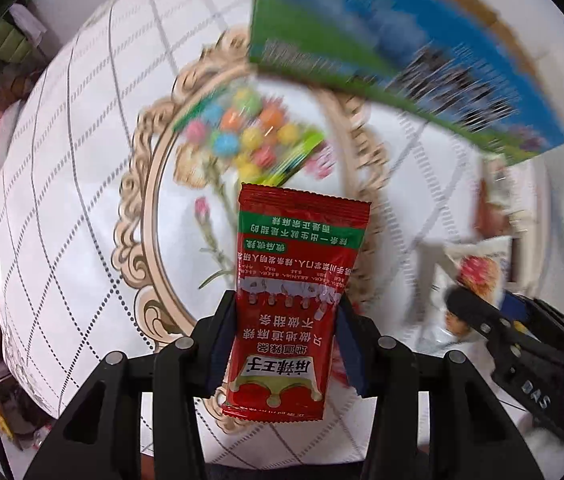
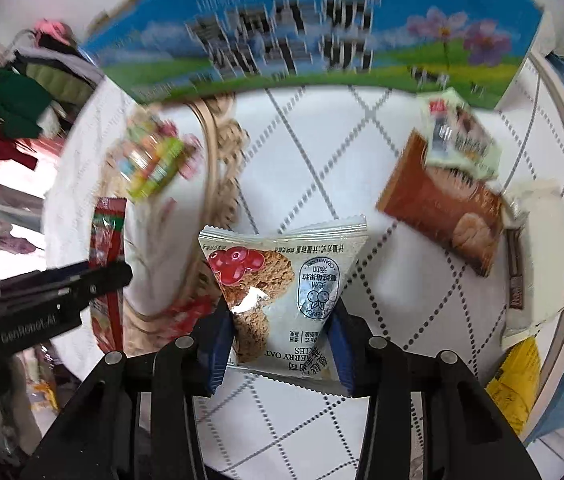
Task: Organize snacks
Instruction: 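Place the red packet and cookie packet into the box and release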
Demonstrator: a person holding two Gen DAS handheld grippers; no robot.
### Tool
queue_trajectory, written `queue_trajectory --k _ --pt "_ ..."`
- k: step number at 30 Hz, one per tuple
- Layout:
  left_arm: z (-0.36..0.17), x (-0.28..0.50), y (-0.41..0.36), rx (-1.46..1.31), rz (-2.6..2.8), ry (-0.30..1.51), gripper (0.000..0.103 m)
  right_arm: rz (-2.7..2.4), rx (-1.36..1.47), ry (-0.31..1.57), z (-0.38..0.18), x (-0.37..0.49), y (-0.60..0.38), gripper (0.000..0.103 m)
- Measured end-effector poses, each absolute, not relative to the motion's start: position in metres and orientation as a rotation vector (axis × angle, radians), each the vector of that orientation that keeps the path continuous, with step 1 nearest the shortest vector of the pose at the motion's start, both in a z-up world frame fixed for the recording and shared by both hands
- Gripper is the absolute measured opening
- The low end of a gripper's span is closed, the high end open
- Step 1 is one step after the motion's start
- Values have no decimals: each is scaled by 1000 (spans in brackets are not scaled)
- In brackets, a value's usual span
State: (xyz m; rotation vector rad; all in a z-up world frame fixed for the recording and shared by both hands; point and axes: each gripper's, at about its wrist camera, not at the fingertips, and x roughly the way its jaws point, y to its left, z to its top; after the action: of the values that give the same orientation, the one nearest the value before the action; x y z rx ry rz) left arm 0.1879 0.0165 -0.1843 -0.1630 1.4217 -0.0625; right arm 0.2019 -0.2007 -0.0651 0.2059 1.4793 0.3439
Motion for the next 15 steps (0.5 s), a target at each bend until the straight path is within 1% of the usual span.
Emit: queue_trajectory --k 2,6,9,13,15 --pt "-167 199 21 -182 -94 1385 44 362 258 1451 -46 208 -208 46" --pt "-114 210 1 -206 -169 1295 44 377 337 1362 -2 238 -234 46" --pt "-79 241 -5 -203 -204 1238 44 369 360 1271 36 271 -252 46" --pt "-55 297 -20 -163 -209 1196 44 296 276 1162 73 337 -276 46" --pt "-53 325 -25 -137 -194 1194 44 263 250 1152 76 368 -287 46"
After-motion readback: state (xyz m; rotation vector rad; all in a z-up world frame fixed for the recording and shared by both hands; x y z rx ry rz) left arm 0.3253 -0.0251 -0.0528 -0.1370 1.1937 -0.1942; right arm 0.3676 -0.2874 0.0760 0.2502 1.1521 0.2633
